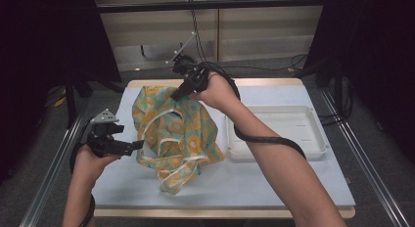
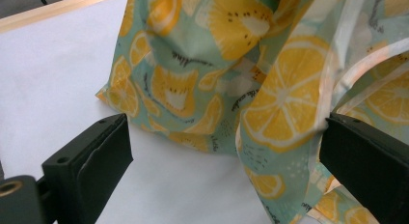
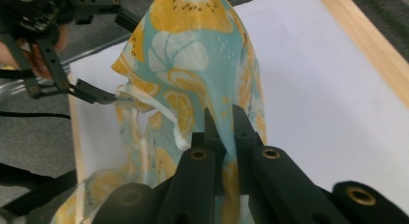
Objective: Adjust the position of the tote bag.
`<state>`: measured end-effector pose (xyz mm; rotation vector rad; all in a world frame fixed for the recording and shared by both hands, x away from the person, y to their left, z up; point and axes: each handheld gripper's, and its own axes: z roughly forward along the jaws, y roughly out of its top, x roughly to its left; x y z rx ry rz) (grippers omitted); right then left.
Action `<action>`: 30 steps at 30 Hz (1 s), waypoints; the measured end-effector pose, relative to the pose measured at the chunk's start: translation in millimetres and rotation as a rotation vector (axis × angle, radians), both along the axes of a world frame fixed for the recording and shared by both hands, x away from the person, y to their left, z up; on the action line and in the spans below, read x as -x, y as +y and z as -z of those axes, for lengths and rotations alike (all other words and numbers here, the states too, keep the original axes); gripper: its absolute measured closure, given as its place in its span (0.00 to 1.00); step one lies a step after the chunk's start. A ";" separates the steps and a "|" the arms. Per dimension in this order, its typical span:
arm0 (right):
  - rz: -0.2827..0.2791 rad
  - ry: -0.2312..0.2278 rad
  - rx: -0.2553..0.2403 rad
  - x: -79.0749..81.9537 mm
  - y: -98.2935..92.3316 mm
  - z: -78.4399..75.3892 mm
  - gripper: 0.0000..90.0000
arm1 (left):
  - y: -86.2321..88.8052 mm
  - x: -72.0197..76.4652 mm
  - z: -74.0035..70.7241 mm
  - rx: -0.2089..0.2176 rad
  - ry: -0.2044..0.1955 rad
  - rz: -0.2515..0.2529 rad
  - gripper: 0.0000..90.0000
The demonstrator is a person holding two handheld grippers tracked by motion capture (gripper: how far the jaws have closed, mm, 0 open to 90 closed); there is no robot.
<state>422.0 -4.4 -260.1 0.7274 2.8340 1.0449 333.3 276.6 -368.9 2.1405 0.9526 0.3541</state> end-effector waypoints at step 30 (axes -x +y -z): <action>0.116 0.018 -0.048 34.7 -48.9 8.9 0.53 | -21.0 -15.6 -8.2 -0.003 -0.051 0.034 0.06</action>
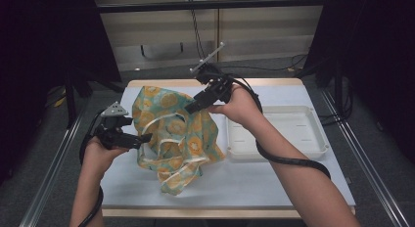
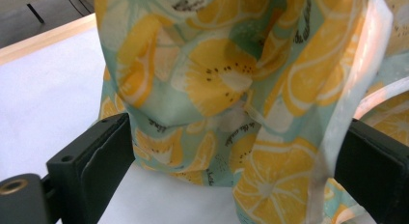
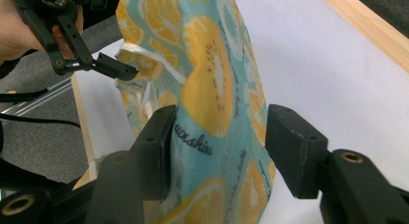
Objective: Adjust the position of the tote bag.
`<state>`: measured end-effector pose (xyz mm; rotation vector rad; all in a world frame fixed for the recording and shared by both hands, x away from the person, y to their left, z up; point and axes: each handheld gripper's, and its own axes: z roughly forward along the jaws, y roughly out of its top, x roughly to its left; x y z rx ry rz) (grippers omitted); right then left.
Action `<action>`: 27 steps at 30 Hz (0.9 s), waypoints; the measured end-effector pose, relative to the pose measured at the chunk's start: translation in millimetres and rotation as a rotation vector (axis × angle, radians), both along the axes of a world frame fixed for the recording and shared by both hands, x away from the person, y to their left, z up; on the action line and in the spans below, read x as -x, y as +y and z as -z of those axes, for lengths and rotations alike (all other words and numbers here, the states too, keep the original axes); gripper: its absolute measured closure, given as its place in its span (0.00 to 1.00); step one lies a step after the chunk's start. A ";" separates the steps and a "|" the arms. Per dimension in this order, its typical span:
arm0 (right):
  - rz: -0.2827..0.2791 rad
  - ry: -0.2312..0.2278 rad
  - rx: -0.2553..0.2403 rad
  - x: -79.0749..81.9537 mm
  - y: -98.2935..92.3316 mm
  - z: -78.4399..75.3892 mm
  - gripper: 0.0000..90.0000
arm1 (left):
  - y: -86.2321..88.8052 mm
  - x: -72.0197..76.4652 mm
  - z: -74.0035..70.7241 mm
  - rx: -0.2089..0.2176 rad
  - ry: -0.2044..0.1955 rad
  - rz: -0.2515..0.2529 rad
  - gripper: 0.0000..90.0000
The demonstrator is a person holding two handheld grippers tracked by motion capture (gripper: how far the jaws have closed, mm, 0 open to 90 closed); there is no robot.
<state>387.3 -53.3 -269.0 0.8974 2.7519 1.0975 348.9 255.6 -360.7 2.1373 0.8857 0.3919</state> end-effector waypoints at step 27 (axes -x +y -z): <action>0.010 0.010 0.016 4.7 -13.4 9.5 0.61 | -26.4 -22.8 -7.9 0.082 -0.079 0.058 0.10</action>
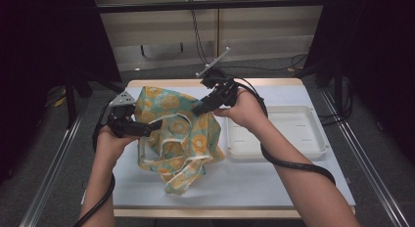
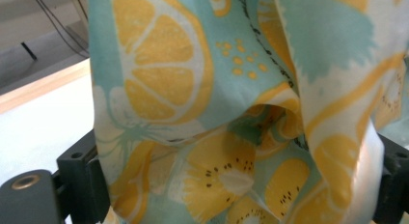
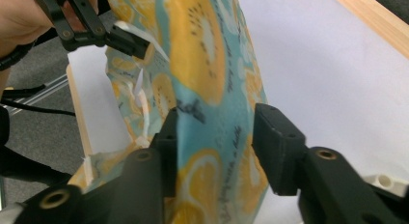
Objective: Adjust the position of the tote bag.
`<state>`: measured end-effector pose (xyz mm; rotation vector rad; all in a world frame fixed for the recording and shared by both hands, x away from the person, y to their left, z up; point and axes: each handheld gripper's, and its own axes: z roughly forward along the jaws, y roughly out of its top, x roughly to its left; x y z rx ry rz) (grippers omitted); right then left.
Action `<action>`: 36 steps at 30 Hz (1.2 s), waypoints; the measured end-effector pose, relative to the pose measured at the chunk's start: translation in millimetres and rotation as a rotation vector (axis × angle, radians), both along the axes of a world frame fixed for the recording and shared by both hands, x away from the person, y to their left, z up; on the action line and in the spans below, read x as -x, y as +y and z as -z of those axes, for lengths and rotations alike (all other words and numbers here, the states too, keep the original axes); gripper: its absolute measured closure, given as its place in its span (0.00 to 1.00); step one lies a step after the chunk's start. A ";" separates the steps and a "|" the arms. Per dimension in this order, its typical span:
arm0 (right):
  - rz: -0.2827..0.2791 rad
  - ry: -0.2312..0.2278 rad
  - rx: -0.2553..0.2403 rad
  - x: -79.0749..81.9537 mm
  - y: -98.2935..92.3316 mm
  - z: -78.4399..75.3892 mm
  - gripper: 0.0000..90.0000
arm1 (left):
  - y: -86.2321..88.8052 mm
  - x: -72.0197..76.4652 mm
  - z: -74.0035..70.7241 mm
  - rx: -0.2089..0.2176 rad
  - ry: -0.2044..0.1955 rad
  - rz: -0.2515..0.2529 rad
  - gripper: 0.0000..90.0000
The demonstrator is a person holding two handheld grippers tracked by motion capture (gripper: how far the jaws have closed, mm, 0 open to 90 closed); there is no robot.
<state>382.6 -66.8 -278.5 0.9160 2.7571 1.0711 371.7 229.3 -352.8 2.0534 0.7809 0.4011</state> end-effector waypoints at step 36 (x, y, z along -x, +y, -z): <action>0.031 0.025 0.000 9.8 -21.4 9.0 0.95 | -16.5 3.0 4.6 0.051 -0.047 0.083 0.42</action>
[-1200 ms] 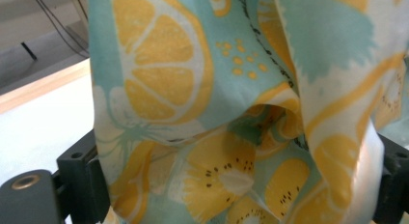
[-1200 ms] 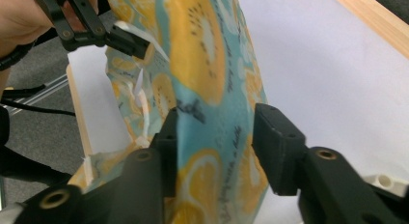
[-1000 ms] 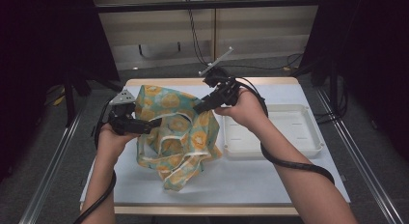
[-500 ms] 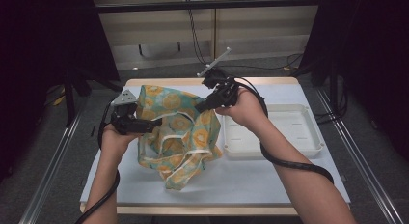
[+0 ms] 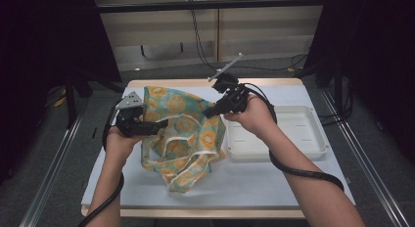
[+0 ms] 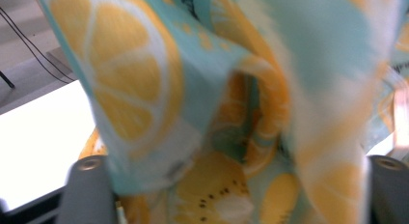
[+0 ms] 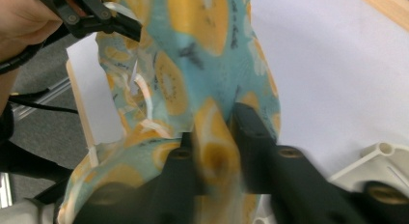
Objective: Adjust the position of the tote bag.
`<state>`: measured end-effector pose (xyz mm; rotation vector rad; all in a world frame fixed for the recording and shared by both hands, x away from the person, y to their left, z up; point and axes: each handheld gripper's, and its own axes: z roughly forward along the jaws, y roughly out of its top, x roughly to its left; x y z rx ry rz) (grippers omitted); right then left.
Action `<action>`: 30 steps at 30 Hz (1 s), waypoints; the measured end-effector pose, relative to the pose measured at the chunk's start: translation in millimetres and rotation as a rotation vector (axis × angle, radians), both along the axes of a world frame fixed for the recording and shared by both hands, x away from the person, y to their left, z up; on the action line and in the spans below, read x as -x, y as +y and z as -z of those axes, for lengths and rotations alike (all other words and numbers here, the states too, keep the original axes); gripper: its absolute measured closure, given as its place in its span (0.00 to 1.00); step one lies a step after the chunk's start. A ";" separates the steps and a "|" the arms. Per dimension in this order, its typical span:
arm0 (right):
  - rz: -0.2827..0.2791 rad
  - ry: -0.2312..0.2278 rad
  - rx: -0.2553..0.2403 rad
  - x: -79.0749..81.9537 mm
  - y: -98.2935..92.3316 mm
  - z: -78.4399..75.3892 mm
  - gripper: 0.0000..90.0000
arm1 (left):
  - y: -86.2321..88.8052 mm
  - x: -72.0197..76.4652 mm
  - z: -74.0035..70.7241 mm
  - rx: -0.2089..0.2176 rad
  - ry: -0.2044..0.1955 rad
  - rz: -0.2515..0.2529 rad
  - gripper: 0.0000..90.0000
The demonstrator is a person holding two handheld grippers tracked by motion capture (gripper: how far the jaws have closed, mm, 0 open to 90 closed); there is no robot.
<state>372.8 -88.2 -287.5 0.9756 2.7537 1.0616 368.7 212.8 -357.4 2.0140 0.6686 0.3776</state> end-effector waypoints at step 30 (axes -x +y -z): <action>-0.019 -0.083 0.030 -10.8 -9.7 -1.8 0.70 | 18.1 20.6 -6.9 -0.081 0.008 -0.026 0.57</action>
